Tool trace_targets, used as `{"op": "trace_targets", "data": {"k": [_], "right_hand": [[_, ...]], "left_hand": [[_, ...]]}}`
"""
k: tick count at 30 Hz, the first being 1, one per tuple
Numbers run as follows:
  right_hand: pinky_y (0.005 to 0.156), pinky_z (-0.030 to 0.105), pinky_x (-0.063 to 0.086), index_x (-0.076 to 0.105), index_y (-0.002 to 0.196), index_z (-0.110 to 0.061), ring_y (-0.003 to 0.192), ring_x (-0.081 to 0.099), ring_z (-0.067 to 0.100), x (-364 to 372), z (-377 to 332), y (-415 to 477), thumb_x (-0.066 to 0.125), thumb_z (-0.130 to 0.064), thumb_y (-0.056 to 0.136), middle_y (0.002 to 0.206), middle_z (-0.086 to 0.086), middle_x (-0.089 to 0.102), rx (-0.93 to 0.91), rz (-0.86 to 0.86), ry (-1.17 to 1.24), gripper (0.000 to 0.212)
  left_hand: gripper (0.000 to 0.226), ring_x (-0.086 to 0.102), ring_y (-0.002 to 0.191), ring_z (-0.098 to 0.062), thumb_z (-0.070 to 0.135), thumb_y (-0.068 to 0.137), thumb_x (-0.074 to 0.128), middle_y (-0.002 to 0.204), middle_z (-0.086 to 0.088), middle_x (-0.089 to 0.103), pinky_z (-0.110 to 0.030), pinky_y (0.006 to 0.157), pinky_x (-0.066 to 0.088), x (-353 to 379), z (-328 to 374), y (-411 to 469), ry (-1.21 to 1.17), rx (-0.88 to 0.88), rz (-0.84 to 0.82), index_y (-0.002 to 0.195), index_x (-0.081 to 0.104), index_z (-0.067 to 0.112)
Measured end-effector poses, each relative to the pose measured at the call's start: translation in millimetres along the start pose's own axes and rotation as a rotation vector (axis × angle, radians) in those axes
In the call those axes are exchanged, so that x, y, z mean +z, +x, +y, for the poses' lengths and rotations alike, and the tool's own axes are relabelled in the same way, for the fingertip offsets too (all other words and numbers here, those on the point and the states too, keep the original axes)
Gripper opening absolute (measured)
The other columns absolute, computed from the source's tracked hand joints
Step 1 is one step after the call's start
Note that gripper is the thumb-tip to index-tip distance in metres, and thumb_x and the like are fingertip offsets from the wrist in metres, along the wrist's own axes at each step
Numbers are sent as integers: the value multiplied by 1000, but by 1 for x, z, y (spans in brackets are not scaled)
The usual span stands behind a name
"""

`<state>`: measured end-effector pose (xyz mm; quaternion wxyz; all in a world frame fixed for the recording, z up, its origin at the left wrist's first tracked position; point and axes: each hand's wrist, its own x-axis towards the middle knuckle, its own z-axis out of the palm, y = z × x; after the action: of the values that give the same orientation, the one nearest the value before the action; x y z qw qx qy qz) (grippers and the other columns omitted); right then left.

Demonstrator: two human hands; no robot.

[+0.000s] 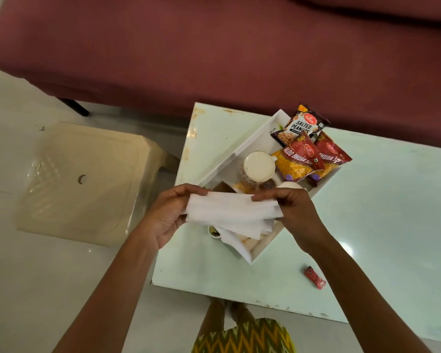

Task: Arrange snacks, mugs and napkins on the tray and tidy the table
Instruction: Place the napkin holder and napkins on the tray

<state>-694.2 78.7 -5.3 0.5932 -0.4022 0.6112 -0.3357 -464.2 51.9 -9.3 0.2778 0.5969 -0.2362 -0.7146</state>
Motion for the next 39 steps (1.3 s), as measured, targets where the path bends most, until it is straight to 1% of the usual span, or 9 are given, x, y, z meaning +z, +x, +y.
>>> {"op": "trace_targets", "data": {"k": [2, 6, 11, 14, 18, 26, 30, 35, 39], "right_hand": [[75, 12, 52, 73, 70, -24, 85, 66, 1, -1, 1, -5, 41, 25, 72, 84, -12, 72, -5, 49, -8, 58], [74, 11, 49, 73, 67, -28, 92, 63, 5, 2, 13, -16, 39, 21, 74, 92, -7, 71, 41, 95, 7, 60], [90, 39, 49, 74, 78, -14, 104, 58, 26, 11, 35, -24, 54, 4, 77, 105, 6, 69, 274, 206, 156, 27], [85, 40, 52, 70, 81, -2, 103, 58, 31, 17, 47, -27, 59, -8, 76, 107, 13, 66, 486, 259, 455, 14], [92, 43, 49, 71, 83, -4, 101, 60, 31, 24, 58, -25, 68, -14, 77, 104, 15, 67, 573, 400, 440, 12], [58, 22, 51, 62, 96, 7, 77, 60, 21, 29, 78, -13, 79, -2, 66, 95, 15, 63, 756, 652, 632, 36], [47, 15, 45, 57, 76, -5, 61, 53, 10, 33, 90, -6, 76, -2, 70, 83, 6, 59, 844, 670, 685, 20], [47, 19, 50, 52, 68, -2, 64, 58, 19, 38, 102, 5, 77, 2, 66, 73, 10, 56, 896, 766, 808, 25], [47, 25, 52, 59, 91, 5, 71, 62, 27, 40, 108, 13, 75, 4, 68, 83, 14, 59, 910, 748, 785, 27]], "left_hand": [[38, 63, 97, -21, -1, 89, 44, 105, -8, 69, -22, 63, 58, 3, 1, 0, -80, -26, -27, 70, 71, 18], [23, 67, 82, -18, 21, 91, 50, 101, -10, 67, -25, 55, 57, 7, -3, 1, -222, -182, -45, 104, 65, 9], [27, 62, 99, -25, 6, 74, 71, 118, -12, 59, -26, 61, 59, 18, -13, 6, 171, -215, 108, 99, 61, 13], [38, 58, 105, -28, 2, 71, 74, 117, -9, 53, -25, 65, 55, 26, -18, 13, 278, -172, 223, 105, 58, 11], [42, 57, 100, -25, 6, 71, 75, 110, -5, 53, -24, 66, 54, 38, -19, 25, 359, -111, 278, 109, 56, 8], [23, 55, 88, -20, 16, 78, 70, 97, -3, 55, -26, 64, 54, 63, -23, 60, 599, -17, 350, 98, 60, 9], [14, 55, 81, -19, 17, 81, 64, 96, -4, 67, -28, 72, 47, 70, -30, 76, 778, 38, 431, 93, 68, 11], [18, 64, 94, -28, 16, 83, 59, 104, -7, 71, -29, 71, 46, 77, -37, 88, 900, 36, 502, 98, 69, 13], [22, 64, 95, -30, 18, 86, 57, 105, -10, 71, -31, 70, 45, 75, -43, 92, 975, 54, 540, 103, 68, 10]]}}
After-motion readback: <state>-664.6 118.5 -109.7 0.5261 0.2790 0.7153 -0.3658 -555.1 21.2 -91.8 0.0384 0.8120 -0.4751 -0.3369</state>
